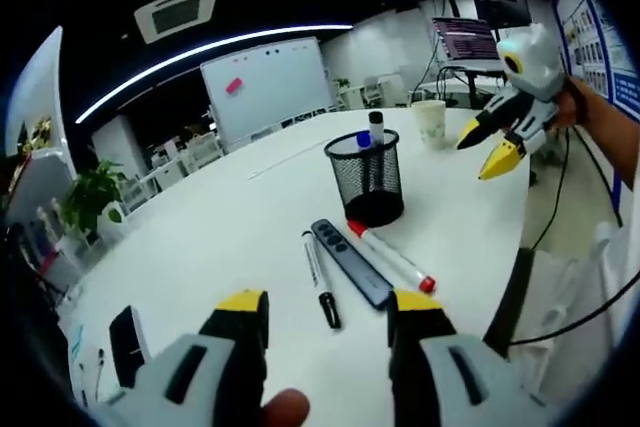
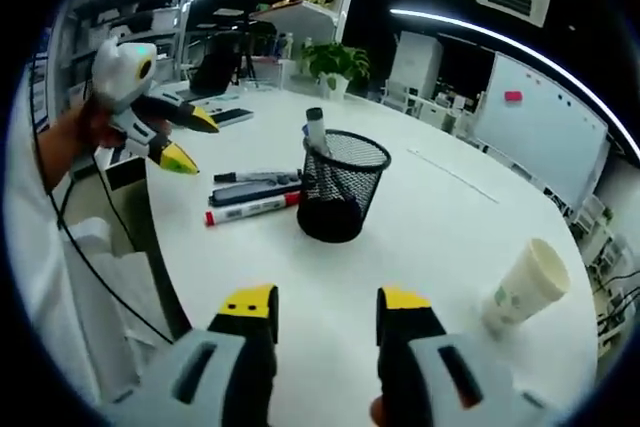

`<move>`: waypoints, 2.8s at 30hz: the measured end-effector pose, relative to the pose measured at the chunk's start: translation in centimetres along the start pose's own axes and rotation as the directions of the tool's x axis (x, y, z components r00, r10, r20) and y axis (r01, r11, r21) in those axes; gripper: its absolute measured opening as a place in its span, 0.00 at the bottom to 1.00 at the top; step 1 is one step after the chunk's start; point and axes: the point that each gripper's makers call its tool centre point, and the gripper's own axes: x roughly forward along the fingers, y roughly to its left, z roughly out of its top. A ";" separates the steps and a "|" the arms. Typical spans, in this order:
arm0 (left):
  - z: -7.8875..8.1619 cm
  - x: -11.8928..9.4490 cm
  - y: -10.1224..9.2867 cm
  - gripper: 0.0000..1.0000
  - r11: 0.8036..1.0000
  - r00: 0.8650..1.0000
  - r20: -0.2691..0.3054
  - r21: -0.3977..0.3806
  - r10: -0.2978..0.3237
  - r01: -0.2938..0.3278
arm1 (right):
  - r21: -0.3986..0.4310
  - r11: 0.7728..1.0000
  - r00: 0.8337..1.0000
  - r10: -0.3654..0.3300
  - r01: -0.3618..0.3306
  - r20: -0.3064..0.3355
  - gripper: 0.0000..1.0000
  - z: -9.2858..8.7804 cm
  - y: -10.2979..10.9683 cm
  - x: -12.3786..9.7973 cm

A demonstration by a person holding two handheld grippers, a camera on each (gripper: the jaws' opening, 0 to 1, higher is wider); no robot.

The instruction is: Place the scattered laser pointers and whiteboard markers into the pen holder and stack the scattered paper cups together

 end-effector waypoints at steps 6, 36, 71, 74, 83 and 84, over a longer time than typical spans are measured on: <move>-0.4 0.3 -0.5 0.49 1.000 1.000 -0.011 0.015 -0.003 0.003 | 0.000 1.000 1.000 -0.001 0.001 -0.007 0.40 -0.6 0.0 -0.5; -1.7 0.5 2.1 0.40 0.979 0.991 0.049 -0.168 0.124 -0.115 | 0.004 1.000 1.000 0.010 -0.010 -0.027 0.38 -2.5 0.5 -0.4; -3.2 2.5 2.6 0.31 0.937 0.991 0.056 -0.336 0.125 -0.099 | -0.010 1.000 0.999 -0.005 0.004 -0.037 0.37 -3.0 0.1 -0.5; -3.0 2.6 2.3 0.31 0.937 0.992 0.064 -0.338 0.113 -0.085 | -0.011 1.000 0.999 -0.005 0.005 -0.040 0.37 -3.1 0.0 -0.5; -3.7 3.0 1.3 0.26 0.935 0.996 0.040 -0.349 0.075 -0.056 | -0.009 1.000 0.999 -0.015 0.014 -0.046 0.37 -3.4 -0.4 -0.7; -3.8 3.1 1.2 0.26 0.936 0.997 0.036 -0.348 0.071 -0.054 | -0.008 1.000 0.999 -0.016 0.016 -0.046 0.37 -3.4 -0.5 -0.7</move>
